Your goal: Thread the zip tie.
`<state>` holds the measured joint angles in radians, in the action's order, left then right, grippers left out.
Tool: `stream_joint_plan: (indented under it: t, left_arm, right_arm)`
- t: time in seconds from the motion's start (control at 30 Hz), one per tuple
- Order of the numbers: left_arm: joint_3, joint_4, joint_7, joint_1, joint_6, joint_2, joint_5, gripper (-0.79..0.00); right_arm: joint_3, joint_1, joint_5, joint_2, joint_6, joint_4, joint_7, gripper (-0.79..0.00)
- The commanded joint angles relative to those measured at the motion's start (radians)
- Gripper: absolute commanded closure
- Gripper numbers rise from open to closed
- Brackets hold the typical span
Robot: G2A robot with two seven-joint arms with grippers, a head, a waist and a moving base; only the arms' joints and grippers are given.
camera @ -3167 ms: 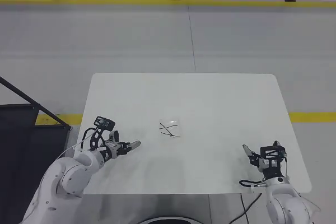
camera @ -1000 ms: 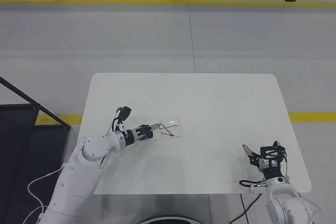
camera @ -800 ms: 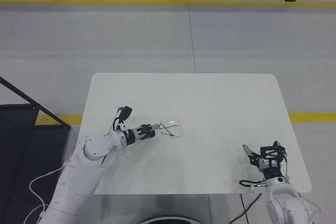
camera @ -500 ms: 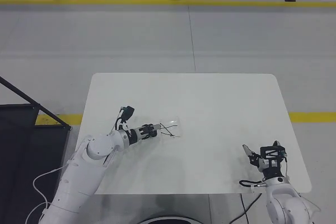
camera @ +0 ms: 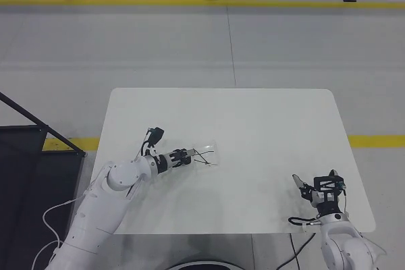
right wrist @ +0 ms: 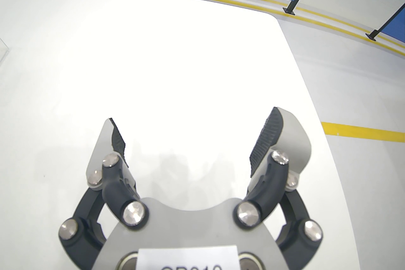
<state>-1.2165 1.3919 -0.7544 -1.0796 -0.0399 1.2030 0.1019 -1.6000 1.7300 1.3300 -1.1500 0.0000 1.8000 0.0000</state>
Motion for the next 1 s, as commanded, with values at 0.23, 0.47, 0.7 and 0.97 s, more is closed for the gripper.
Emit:
stream_joint_plan:
  t: [0.23, 0.47, 0.7, 0.97]
  left_arm:
    - [0.015, -0.012, 0.005, 0.007, 0.005, 0.001, -0.006, -0.283]
    - [0.021, -0.015, 0.007, 0.011, 0.005, 0.001, -0.010, -0.231]
    - [0.023, -0.019, 0.004, 0.014, 0.009, 0.000, -0.017, -0.157]
    - [0.023, -0.022, 0.002, 0.016, 0.014, -0.001, -0.025, 0.000]
  right_arm:
    - [0.000, 0.000, 0.000, 0.000, 0.000, 0.000, 0.000, -0.785]
    - [0.000, 0.000, 0.000, 0.000, 0.000, 0.000, 0.000, -0.785]
    - [0.000, 0.000, 0.000, 0.000, 0.000, 0.000, 0.000, -0.785]
    - [0.000, 0.000, 0.000, 0.000, 0.000, 0.000, 0.000, -0.785]
